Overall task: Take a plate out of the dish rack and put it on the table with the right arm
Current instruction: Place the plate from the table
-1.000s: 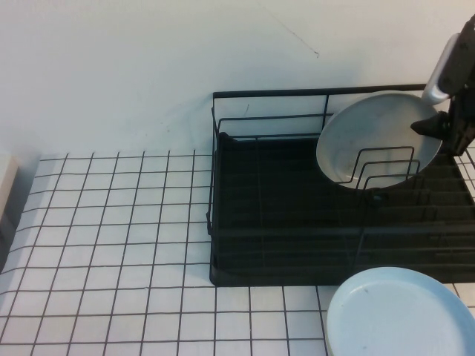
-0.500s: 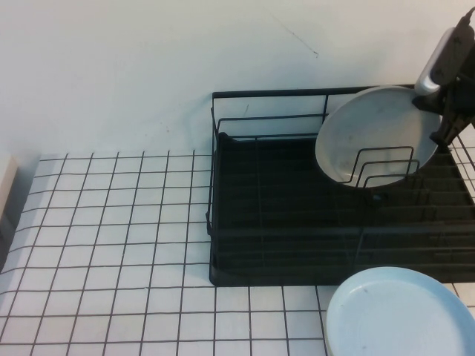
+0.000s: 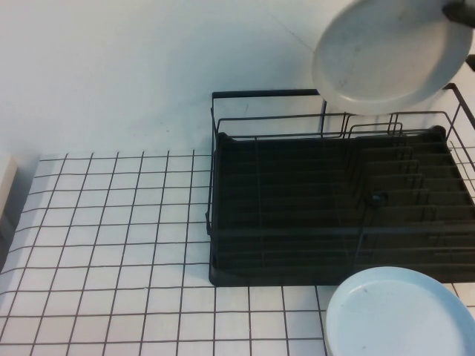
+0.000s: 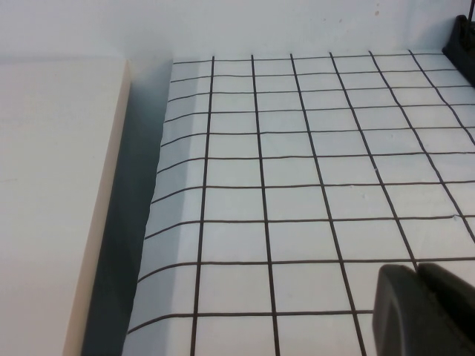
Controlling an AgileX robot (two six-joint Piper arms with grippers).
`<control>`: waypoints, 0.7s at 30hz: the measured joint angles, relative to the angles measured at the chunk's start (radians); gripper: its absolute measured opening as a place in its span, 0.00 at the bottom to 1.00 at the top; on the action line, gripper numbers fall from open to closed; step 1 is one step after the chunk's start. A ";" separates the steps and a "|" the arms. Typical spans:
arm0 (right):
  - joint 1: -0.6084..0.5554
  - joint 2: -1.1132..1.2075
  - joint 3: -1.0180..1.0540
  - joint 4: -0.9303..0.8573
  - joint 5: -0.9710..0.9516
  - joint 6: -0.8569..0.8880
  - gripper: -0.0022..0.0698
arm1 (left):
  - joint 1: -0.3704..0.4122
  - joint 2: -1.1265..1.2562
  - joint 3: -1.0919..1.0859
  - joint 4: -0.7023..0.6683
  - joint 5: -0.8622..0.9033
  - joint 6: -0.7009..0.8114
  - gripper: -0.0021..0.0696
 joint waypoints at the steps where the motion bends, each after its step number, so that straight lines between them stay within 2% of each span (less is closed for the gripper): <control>1: 0.000 -0.025 0.000 0.002 0.023 0.025 0.08 | 0.000 0.000 0.000 0.000 0.000 0.000 0.02; 4: 0.000 -0.110 0.000 -0.007 0.103 0.164 0.08 | 0.000 0.000 0.000 0.000 0.000 0.000 0.02; 8: 0.000 -0.212 0.000 -0.111 0.260 0.450 0.08 | 0.000 0.000 0.000 0.000 0.000 0.000 0.02; 11: 0.000 -0.254 0.000 -0.302 0.423 0.718 0.08 | 0.000 0.000 0.000 0.000 0.000 0.000 0.02; 14: 0.000 -0.266 0.000 -0.500 0.609 0.891 0.08 | 0.000 0.000 0.000 0.000 0.000 0.000 0.02; 17: 0.000 -0.271 0.039 -0.639 0.711 1.002 0.08 | 0.000 0.000 0.000 0.000 0.000 0.000 0.02; 21: 0.000 -0.313 0.179 -0.672 0.715 1.029 0.08 | 0.000 0.000 0.000 0.000 0.000 0.000 0.02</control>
